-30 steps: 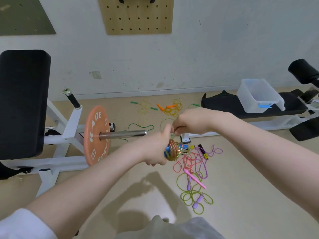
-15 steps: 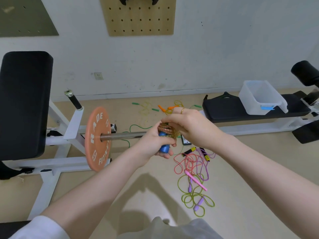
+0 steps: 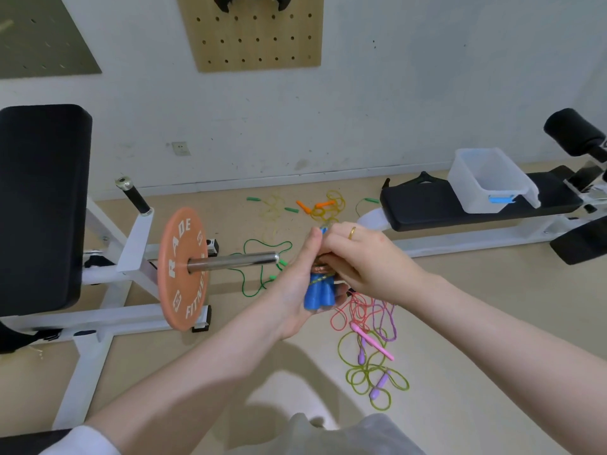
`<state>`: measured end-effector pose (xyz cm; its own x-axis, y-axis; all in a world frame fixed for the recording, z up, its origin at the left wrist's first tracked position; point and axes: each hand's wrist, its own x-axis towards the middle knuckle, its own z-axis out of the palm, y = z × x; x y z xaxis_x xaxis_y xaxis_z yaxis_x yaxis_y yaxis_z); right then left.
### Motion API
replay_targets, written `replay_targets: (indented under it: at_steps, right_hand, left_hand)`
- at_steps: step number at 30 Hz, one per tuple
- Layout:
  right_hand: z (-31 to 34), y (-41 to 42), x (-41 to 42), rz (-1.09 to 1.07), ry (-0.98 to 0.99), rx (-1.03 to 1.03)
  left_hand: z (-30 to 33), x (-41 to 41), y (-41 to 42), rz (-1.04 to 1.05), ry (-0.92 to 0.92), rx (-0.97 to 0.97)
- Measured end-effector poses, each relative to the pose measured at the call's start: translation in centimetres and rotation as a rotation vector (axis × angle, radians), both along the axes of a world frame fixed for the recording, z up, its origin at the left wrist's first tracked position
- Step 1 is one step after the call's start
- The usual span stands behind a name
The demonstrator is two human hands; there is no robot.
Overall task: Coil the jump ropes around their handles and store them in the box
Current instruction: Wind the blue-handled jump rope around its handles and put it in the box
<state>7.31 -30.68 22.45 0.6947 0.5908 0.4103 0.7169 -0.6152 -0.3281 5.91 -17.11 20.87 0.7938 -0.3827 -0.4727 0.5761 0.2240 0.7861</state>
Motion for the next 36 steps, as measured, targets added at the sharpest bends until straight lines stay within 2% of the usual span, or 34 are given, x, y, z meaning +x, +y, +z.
replay_targets:
  at_steps: [3, 7, 10, 15, 21, 25, 31, 34, 36]
  right_hand:
    - [0.1, -0.2, -0.5, 0.008, 0.123, 0.175]
    - [0.6, 0.2, -0.9, -0.043, 0.473, 0.66]
    - [1.4, 0.4, -1.2, -0.197, 0.457, 0.829]
    - [2.6, 0.4, -1.9, -0.16, 0.555, 0.798]
    - [3.8, 0.4, -1.0, -0.197, 0.762, 0.823]
    - [3.8, 0.7, -0.9, -0.276, 0.795, 0.813]
    - [3.3, 1.3, -0.9, -0.364, 1.09, 0.997]
    - [3.3, 1.5, -1.1, -0.344, 1.053, 0.94]
    - [3.4, 1.6, -1.3, -0.354, 0.949, 0.85]
  left_hand:
    - [-0.5, -0.1, 0.1, 0.044, -0.051, 0.005]
    - [0.2, 0.8, 0.8, 0.061, -0.132, -0.062]
    - [0.5, 1.4, 1.1, 0.09, -0.138, -0.115]
    - [-0.4, 1.4, 1.7, 0.09, -0.187, -0.124]
    - [-0.8, 0.8, 1.3, 0.149, -0.44, 0.137]
    - [-0.9, 0.9, 1.0, 0.16, -0.602, 0.308]
    - [-1.1, 0.9, 1.5, 0.21, -0.862, 0.47]
    - [-1.0, 0.7, 1.6, 0.221, -0.917, 0.494]
    - [-0.8, 0.6, 1.6, 0.22, -0.932, 0.485]
